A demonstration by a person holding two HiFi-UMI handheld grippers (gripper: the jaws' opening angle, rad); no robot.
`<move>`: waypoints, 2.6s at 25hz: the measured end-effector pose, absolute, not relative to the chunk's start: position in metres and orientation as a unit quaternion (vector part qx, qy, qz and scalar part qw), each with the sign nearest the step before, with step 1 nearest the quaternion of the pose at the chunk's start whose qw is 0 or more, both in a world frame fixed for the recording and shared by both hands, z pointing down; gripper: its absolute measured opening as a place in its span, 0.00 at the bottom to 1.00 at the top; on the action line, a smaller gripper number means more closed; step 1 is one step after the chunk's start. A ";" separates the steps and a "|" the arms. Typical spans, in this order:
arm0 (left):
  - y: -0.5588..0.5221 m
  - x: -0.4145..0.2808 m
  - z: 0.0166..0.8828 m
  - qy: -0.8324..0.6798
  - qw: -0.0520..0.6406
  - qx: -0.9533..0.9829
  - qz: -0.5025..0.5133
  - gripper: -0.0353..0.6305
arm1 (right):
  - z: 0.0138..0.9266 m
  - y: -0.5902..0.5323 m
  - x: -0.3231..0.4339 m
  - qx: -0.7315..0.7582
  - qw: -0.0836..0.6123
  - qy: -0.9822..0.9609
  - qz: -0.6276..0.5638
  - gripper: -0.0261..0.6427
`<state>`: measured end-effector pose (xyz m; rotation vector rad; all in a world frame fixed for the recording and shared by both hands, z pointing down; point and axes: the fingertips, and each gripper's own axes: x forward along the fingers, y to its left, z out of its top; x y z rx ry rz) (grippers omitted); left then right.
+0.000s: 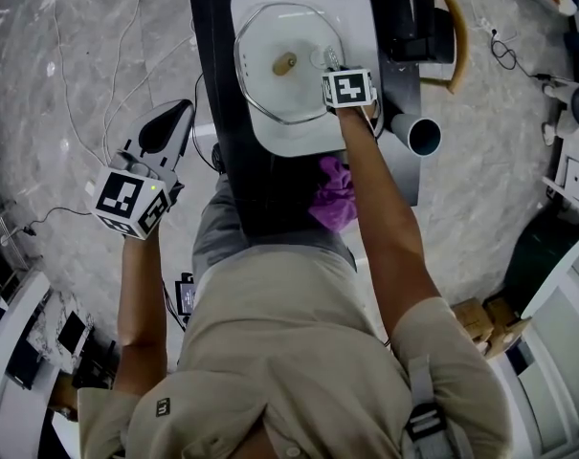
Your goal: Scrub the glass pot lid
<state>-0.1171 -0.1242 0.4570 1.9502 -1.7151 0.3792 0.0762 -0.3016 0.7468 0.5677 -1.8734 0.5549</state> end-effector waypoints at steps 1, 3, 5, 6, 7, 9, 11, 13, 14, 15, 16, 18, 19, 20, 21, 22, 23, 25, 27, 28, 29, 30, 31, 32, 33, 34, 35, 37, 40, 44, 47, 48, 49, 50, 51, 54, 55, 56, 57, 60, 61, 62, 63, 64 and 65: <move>-0.123 -0.118 0.457 -0.632 0.255 0.718 0.139 0.08 | 0.746 -0.301 0.076 0.236 0.526 -0.784 0.231 0.16; -0.122 -0.120 0.456 -0.633 0.255 0.718 0.137 0.08 | 0.745 -0.298 0.074 0.233 0.526 -0.785 0.229 0.16; -0.121 -0.121 0.456 -0.634 0.255 0.717 0.137 0.08 | 0.745 -0.295 0.072 0.227 0.526 -0.788 0.226 0.16; -0.121 -0.121 0.457 -0.634 0.255 0.717 0.137 0.08 | 0.744 -0.293 0.070 0.222 0.527 -0.789 0.223 0.16; -0.121 -0.121 0.457 -0.634 0.255 0.717 0.137 0.08 | 0.744 -0.290 0.069 0.216 0.528 -0.791 0.221 0.16; -0.120 -0.122 0.458 -0.635 0.255 0.717 0.135 0.08 | 0.744 -0.282 0.065 0.205 0.530 -0.794 0.219 0.16; -0.119 -0.123 0.458 -0.635 0.255 0.717 0.133 0.08 | 0.741 -0.272 0.061 0.195 0.528 -0.796 0.225 0.16; -0.118 -0.123 0.459 -0.635 0.256 0.717 0.132 0.08 | 0.736 -0.257 0.056 0.180 0.523 -0.799 0.234 0.16; -0.118 -0.123 0.460 -0.635 0.256 0.717 0.131 0.08 | 0.732 -0.247 0.052 0.169 0.521 -0.803 0.235 0.16; -0.117 -0.124 0.461 -0.636 0.256 0.716 0.130 0.08 | 0.727 -0.236 0.047 0.156 0.519 -0.807 0.235 0.16; -0.116 -0.124 0.461 -0.636 0.256 0.716 0.130 0.08 | 0.720 -0.225 0.040 0.140 0.515 -0.812 0.235 0.16; -0.114 -0.125 0.463 -0.637 0.257 0.715 0.129 0.08 | 0.703 -0.202 0.023 0.105 0.501 -0.826 0.237 0.16; -0.114 -0.126 0.463 -0.638 0.258 0.714 0.128 0.08 | 0.693 -0.191 0.013 0.088 0.490 -0.834 0.238 0.16; -0.113 -0.126 0.464 -0.638 0.258 0.714 0.127 0.08 | 0.683 -0.180 0.002 0.070 0.478 -0.842 0.239 0.16; -0.112 -0.126 0.464 -0.639 0.258 0.714 0.127 0.08 | 0.673 -0.172 -0.008 0.055 0.467 -0.850 0.238 0.16; -0.112 -0.126 0.463 -0.639 0.257 0.714 0.127 0.08 | 0.665 -0.165 -0.016 0.044 0.458 -0.856 0.238 0.16; -0.111 -0.126 0.463 -0.639 0.257 0.714 0.126 0.08 | 0.658 -0.161 -0.023 0.035 0.449 -0.860 0.239 0.16; -0.111 -0.126 0.462 -0.640 0.256 0.714 0.125 0.08 | 0.647 -0.157 -0.034 0.024 0.433 -0.867 0.247 0.16; -0.110 -0.127 0.461 -0.641 0.256 0.713 0.125 0.08 | 0.640 -0.157 -0.041 0.019 0.425 -0.869 0.251 0.16; -0.110 -0.127 0.461 -0.641 0.256 0.713 0.125 0.08 | 0.638 -0.158 -0.043 0.018 0.424 -0.870 0.251 0.16; -0.109 -0.127 0.462 -0.641 0.256 0.712 0.125 0.08 | 0.637 -0.158 -0.045 0.017 0.424 -0.871 0.249 0.16; -0.109 -0.127 0.462 -0.641 0.257 0.712 0.125 0.08 | 0.637 -0.159 -0.045 0.016 0.424 -0.871 0.249 0.16; -0.109 -0.127 0.462 -0.641 0.257 0.712 0.125 0.08 | 0.637 -0.159 -0.045 0.016 0.424 -0.870 0.249 0.16; -0.108 -0.126 0.463 -0.641 0.257 0.712 0.125 0.08 | 0.637 -0.159 -0.045 0.016 0.424 -0.870 0.250 0.16; -0.108 -0.126 0.464 -0.641 0.258 0.712 0.126 0.08 | 0.637 -0.159 -0.044 0.017 0.423 -0.871 0.251 0.16; -0.108 -0.125 0.464 -0.641 0.258 0.712 0.127 0.08 | 0.637 -0.159 -0.044 0.017 0.422 -0.871 0.251 0.16; -0.108 -0.125 0.464 -0.641 0.258 0.712 0.127 0.08 | 0.637 -0.159 -0.044 0.017 0.421 -0.871 0.251 0.16; -0.110 -0.124 0.465 -0.640 0.259 0.712 0.127 0.08 | 0.638 -0.160 -0.043 0.018 0.420 -0.873 0.249 0.16; -0.112 -0.121 0.465 -0.638 0.260 0.714 0.129 0.08 | 0.641 -0.164 -0.042 0.021 0.422 -0.874 0.240 0.16; -0.116 -0.116 0.468 -0.633 0.262 0.717 0.130 0.08 | 0.658 -0.173 -0.032 0.033 0.437 -0.869 0.231 0.16; -0.119 -0.113 0.470 -0.630 0.263 0.719 0.132 0.08 | 0.675 -0.182 -0.018 0.044 0.458 -0.860 0.221 0.16; -0.120 -0.112 0.470 -0.629 0.263 0.719 0.132 0.08 | 0.682 -0.188 -0.011 0.050 0.466 -0.856 0.216 0.16; -0.121 -0.111 0.470 -0.628 0.264 0.720 0.133 0.08 | 0.689 -0.194 -0.002 0.058 0.476 -0.852 0.211 0.16; -0.122 -0.109 0.470 -0.627 0.264 0.721 0.133 0.08 | 0.696 -0.203 0.007 0.069 0.486 -0.847 0.205 0.16; -0.123 -0.108 0.470 -0.626 0.264 0.721 0.133 0.08 | 0.704 -0.211 0.017 0.080 0.496 -0.841 0.200 0.16; -0.127 -0.105 0.469 -0.624 0.263 0.724 0.134 0.08 | 0.721 -0.239 0.041 0.114 0.507 -0.828 0.213 0.16; -0.128 -0.104 0.469 -0.623 0.263 0.724 0.135 0.08 | 0.724 -0.249 0.046 0.127 0.507 -0.823 0.222 0.16; -0.129 -0.103 0.468 -0.622 0.262 0.725 0.135 0.08 | 0.726 -0.259 0.051 0.141 0.509 -0.818 0.227 0.16; -0.130 -0.103 0.468 -0.622 0.262 0.725 0.135 0.08 | 0.731 -0.269 0.057 0.157 0.515 -0.811 0.229 0.16; -0.131 -0.101 0.469 -0.621 0.262 0.727 0.135 0.08 | 0.747 -0.291 0.074 0.195 0.518 -0.795 0.246 0.16; -0.132 -0.101 0.469 -0.621 0.262 0.726 0.135 0.08 | 0.750 -0.297 0.076 0.202 0.518 -0.793 0.251 0.16; -0.131 -0.101 0.470 -0.621 0.263 0.726 0.135 0.08 | 0.751 -0.301 0.076 0.205 0.519 -0.791 0.251 0.16; -0.131 -0.101 0.471 -0.621 0.264 0.726 0.135 0.08 | 0.751 -0.303 0.076 0.207 0.521 -0.790 0.249 0.16; -0.130 -0.100 0.471 -0.621 0.265 0.726 0.135 0.08 | 0.752 -0.305 0.077 0.209 0.521 -0.789 0.248 0.16; -0.129 -0.101 0.471 -0.621 0.265 0.726 0.135 0.08 | 0.752 -0.306 0.076 0.210 0.522 -0.789 0.247 0.16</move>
